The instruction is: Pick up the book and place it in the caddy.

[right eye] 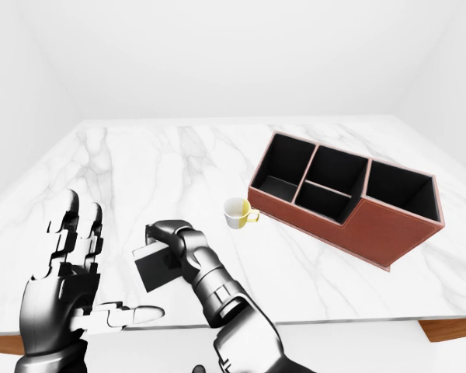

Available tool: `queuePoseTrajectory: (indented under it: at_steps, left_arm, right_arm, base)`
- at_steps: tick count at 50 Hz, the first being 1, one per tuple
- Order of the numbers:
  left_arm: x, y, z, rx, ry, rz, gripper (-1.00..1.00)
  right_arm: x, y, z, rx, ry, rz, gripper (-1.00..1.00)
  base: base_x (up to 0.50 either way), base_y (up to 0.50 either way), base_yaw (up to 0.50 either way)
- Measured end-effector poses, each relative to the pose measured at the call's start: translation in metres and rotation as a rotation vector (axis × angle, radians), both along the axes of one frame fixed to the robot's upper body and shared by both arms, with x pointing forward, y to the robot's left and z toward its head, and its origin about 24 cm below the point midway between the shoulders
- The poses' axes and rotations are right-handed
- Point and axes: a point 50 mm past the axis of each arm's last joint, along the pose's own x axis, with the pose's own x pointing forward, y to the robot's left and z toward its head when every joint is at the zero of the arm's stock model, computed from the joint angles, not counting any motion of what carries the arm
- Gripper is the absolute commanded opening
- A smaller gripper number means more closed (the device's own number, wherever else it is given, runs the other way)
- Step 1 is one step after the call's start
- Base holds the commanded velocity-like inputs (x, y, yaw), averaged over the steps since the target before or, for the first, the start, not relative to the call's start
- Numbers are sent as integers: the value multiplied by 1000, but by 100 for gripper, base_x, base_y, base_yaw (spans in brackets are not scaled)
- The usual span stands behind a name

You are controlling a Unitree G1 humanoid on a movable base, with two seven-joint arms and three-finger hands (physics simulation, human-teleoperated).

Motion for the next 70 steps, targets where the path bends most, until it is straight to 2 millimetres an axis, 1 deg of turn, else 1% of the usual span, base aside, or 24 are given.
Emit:
queuePoseTrajectory:
  at_steps: [18,35,51,59,70]
  left_arm:
    - [-1,-1,0,-2,-4,-1,100]
    - [-2,0,1,-2,-6,-1,100]
    - [0,1,2,-2,-6,-1,100]
    - [1,1,3,-2,-7,0,100]
    - [1,1,4,-2,-8,0,100]
  right_arm:
    - [1,2,24,67,-27,32,-100]
    - [3,2,40,94,-64,47,-100]
    - [6,0,70,130,-128,76,-100]
    - [7,-3,87,148,-171,91,-100]
    - [11,-14,100,152,-209,80,-100]
  base:
    - [0,0,0]
    - [0,0,0]
    - [0,0,0]
    - [0,0,0]
    - [0,0,0]
